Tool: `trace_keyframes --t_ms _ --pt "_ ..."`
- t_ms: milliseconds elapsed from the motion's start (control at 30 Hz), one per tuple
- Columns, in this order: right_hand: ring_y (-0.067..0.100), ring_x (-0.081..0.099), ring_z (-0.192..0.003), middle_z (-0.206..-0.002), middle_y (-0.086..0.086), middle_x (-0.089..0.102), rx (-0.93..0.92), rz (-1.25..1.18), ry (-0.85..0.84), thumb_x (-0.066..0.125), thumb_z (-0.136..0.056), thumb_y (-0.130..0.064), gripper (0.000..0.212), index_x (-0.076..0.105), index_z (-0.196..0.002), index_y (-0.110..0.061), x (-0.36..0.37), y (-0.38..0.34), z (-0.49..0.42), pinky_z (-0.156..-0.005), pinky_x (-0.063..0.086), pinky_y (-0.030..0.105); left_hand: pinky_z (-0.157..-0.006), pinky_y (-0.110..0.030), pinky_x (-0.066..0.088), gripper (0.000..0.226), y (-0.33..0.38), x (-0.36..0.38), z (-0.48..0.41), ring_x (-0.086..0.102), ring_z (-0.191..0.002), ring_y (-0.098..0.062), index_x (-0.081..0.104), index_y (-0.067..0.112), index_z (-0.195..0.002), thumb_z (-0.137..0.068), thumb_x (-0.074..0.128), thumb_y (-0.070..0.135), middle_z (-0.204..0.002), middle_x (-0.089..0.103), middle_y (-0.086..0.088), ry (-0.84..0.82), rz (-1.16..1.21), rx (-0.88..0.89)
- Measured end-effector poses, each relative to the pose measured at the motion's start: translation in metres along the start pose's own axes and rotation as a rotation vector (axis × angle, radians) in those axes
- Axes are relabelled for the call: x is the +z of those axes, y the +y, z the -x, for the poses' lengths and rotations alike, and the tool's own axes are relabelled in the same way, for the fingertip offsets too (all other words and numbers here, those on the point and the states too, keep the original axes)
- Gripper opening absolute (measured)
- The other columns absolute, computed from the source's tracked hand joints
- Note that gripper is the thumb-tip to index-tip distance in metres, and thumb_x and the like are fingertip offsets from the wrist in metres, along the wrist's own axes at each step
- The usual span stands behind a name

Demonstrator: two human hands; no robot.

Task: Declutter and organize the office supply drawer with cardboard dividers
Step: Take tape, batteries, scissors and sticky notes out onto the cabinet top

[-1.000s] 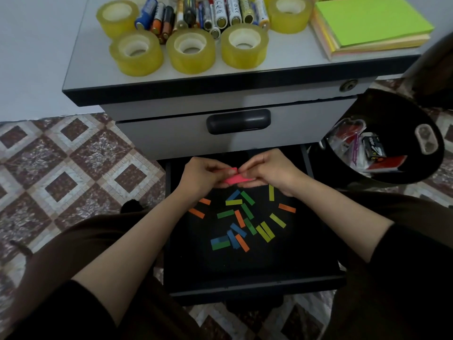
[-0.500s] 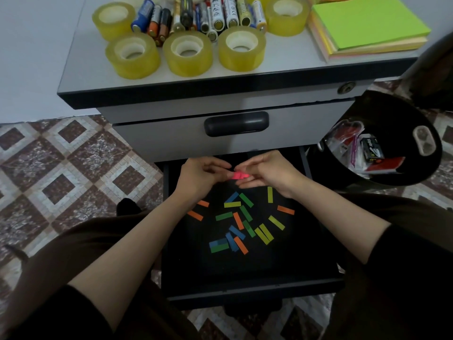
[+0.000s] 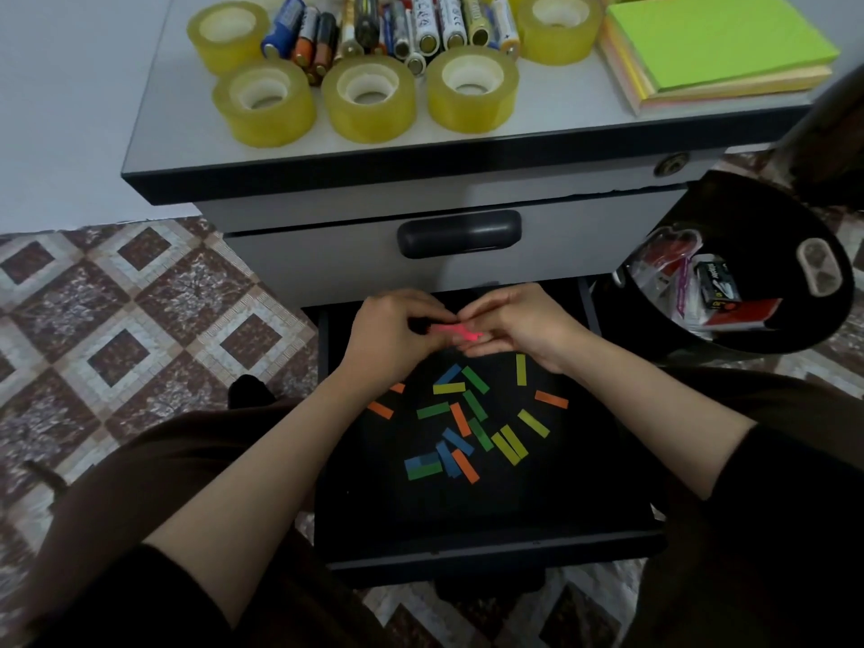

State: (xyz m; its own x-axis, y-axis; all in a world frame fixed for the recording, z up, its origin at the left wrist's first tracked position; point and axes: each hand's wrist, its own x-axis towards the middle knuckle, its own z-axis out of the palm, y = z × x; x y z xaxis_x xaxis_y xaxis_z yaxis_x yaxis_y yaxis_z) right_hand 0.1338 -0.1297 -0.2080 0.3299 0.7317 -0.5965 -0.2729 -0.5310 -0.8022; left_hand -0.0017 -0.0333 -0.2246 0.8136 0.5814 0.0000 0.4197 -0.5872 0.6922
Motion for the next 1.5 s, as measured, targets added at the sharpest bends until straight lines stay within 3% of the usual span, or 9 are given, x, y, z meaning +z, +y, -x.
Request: trace_keyframes --t_ms 167,433,500,567,667,800,1000,1133,1500 --pt "0.012 0.067 -0.052 -0.081 0.013 0.066 0.029 0.120 0.040 0.058 -0.086 0.005 0.013 0.061 -0.094 -0.005 0.000 0.003 -0.001 -0.053 0.056 0.020 -0.081 -0.038 0.051 0.029 -0.002 0.005 0.002 0.064 -0.091 -0.015 0.072 0.019 -0.104 -0.076 0.074 0.027 -0.098 0.071 0.000 -0.043 -0.223 0.139" --pt "0.010 0.065 -0.053 -0.084 0.008 0.065 -0.007 0.229 0.017 0.060 -0.088 -0.002 0.014 0.063 -0.101 -0.004 0.003 0.006 -0.003 -0.051 0.053 0.018 -0.077 -0.032 0.049 0.024 -0.001 0.002 0.001 0.062 -0.083 -0.013 0.071 0.022 -0.106 -0.084 0.066 0.028 -0.093 0.070 0.001 -0.104 -0.286 0.109" --pt "0.010 0.064 -0.059 -0.081 0.003 0.065 -0.100 0.402 0.005 0.066 -0.084 -0.008 0.019 0.066 -0.103 -0.006 0.002 0.005 -0.003 -0.056 0.052 0.020 -0.076 -0.034 0.050 0.023 -0.002 0.001 0.000 0.062 -0.081 -0.013 0.071 0.021 -0.105 -0.083 0.067 0.027 -0.091 0.071 0.000 -0.104 -0.265 0.092" --pt "0.008 0.057 -0.062 -0.074 -0.003 0.062 -0.263 0.766 0.019 0.072 -0.080 -0.015 0.023 0.069 -0.102 -0.011 0.001 0.007 -0.003 -0.060 0.048 0.022 -0.076 -0.035 0.050 0.022 -0.002 0.000 0.000 0.062 -0.081 -0.014 0.071 0.020 -0.104 -0.083 0.067 0.027 -0.091 0.070 -0.001 -0.107 -0.252 0.082" --pt "0.003 0.047 -0.058 -0.069 -0.009 0.056 -0.428 1.073 0.095 0.068 -0.084 -0.022 0.022 0.071 -0.105 -0.015 0.003 0.012 -0.001 -0.065 0.047 0.025 -0.076 -0.031 0.049 0.023 -0.001 0.000 0.000 0.062 -0.081 -0.013 0.071 0.020 -0.105 -0.083 0.067 0.027 -0.092 0.071 0.001 -0.118 -0.251 0.085" --pt "0.006 0.052 -0.070 -0.088 0.000 0.069 -0.497 1.099 0.134 0.064 -0.087 -0.026 0.023 0.071 -0.108 -0.018 0.005 0.013 -0.001 -0.067 0.043 0.023 -0.076 -0.028 0.047 0.025 -0.001 -0.001 0.001 0.061 -0.085 -0.012 0.071 0.021 -0.106 -0.083 0.066 0.031 -0.095 0.070 0.002 -0.115 -0.284 0.102" --pt "0.011 0.057 -0.078 -0.091 0.001 0.068 -0.492 1.105 0.157 0.064 -0.087 -0.028 0.023 0.071 -0.108 -0.020 0.007 0.012 0.000 -0.069 0.047 0.026 -0.074 -0.030 0.044 0.027 0.000 0.000 0.002 0.059 -0.087 -0.016 0.070 0.022 -0.107 -0.085 0.062 0.036 -0.093 0.068 -0.001 -0.116 -0.368 0.128" --pt "0.020 0.062 -0.093 -0.105 0.004 0.065 -0.334 1.162 0.187 0.072 -0.079 -0.037 0.048 0.062 -0.120 -0.014 0.007 0.010 0.000 -0.078 0.052 0.034 -0.075 -0.027 0.041 0.028 0.000 -0.001 0.000 0.059 -0.091 -0.015 0.067 0.025 -0.113 -0.089 0.058 0.035 -0.099 0.066 0.000 -0.117 -0.441 0.090" --pt "0.017 0.056 -0.074 -0.085 0.002 0.058 -0.301 1.244 0.164 0.064 -0.087 -0.024 0.026 0.064 -0.108 -0.010 0.009 0.018 0.002 -0.063 0.043 0.026 -0.077 -0.027 0.035 0.029 0.000 0.002 0.000 0.056 -0.096 -0.017 0.066 0.026 -0.114 -0.091 0.052 0.037 -0.100 0.065 0.001 -0.134 -0.560 0.082"
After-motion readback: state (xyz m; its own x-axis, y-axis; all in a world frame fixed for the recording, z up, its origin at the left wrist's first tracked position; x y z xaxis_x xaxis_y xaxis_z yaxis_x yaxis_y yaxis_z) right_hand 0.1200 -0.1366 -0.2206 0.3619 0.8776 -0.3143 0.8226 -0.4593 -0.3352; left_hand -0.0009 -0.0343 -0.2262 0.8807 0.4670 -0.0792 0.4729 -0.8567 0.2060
